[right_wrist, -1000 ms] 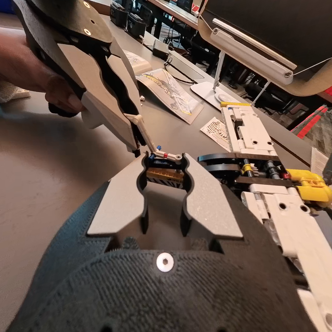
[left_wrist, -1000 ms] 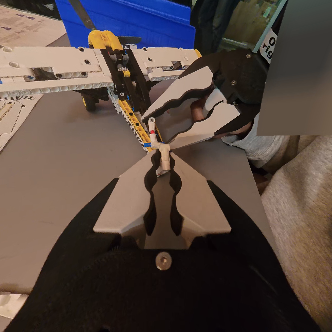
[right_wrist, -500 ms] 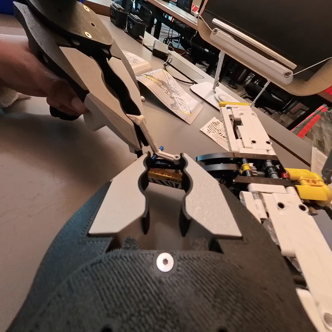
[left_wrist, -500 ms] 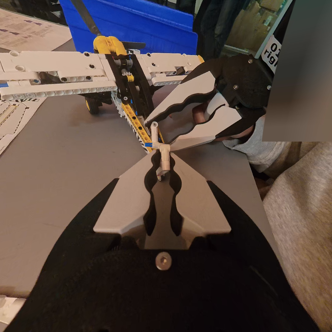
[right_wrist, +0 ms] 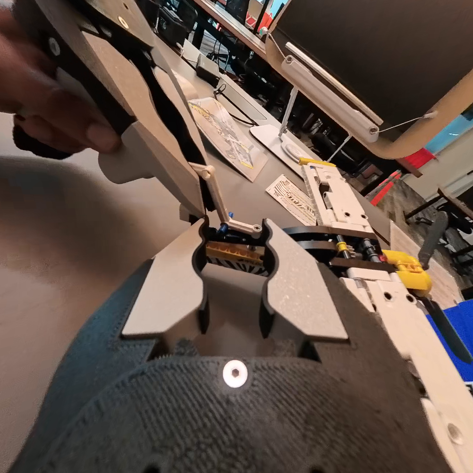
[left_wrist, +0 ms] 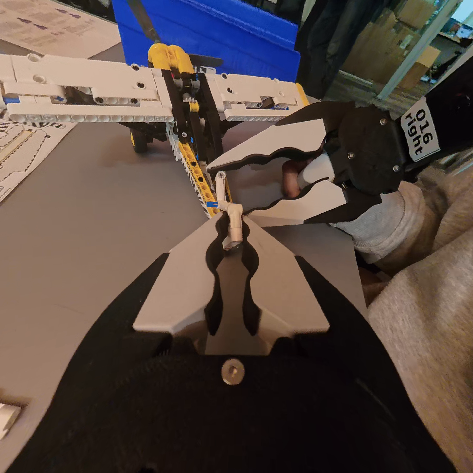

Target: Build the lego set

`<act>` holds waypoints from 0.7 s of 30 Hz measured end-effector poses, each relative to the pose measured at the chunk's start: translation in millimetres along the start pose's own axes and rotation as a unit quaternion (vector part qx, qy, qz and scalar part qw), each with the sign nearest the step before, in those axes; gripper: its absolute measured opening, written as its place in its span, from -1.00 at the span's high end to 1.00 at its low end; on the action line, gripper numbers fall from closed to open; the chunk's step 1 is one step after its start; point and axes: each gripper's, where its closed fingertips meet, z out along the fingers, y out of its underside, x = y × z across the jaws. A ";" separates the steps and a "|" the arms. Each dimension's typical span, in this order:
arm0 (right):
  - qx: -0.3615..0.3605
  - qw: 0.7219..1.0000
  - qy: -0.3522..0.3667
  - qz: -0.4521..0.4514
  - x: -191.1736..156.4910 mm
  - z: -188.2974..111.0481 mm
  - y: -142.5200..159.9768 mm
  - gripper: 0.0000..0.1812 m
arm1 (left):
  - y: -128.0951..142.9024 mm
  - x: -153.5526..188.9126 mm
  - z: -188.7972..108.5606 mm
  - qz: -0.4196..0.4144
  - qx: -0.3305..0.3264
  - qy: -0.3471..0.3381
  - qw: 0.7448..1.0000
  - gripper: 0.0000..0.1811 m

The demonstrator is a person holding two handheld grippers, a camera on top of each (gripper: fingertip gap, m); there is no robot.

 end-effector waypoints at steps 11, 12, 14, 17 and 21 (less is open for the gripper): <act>0.019 0.999 0.016 -0.020 3.2 -20.5 2.0 0.39 | -1.5 0.9 0.3 -0.017 0.018 -0.048 0.999 0.92; 0.018 1.000 0.017 -0.019 3.5 -22.3 2.9 0.39 | -1.8 1.1 0.9 -0.019 0.018 -0.052 0.998 0.92; 0.013 1.000 0.018 -0.020 3.3 -24.3 4.5 0.41 | -2.2 1.7 2.2 -0.022 0.020 -0.062 0.998 0.92; 0.002 0.999 0.018 -0.028 1.5 -25.4 8.2 0.47 | -2.6 3.0 3.4 -0.031 0.018 -0.076 0.996 0.92; -0.026 0.999 -0.016 -0.039 -10.2 -24.5 16.1 0.57 | -2.7 3.8 4.1 -0.042 0.023 -0.082 0.995 0.92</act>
